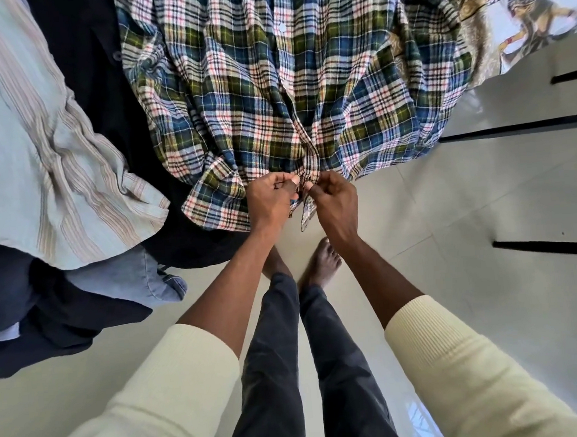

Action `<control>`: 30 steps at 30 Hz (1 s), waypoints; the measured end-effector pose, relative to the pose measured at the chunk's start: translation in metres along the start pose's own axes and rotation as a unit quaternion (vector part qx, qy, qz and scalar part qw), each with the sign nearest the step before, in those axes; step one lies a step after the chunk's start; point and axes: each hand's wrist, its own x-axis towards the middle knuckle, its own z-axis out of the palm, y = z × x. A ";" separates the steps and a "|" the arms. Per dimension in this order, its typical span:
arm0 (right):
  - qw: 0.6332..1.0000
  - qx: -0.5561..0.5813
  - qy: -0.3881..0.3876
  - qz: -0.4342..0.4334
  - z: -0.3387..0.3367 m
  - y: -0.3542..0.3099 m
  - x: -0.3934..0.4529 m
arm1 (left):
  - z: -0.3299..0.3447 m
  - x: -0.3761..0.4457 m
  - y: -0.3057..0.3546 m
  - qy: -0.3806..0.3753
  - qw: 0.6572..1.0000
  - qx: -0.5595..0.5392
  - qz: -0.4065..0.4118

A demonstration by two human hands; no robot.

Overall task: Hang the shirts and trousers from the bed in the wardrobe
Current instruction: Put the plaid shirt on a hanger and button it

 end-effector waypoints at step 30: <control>0.998 0.003 -0.035 -0.046 0.006 -0.019 -0.019 | 0.001 -0.023 0.000 0.025 0.987 -0.159 -0.023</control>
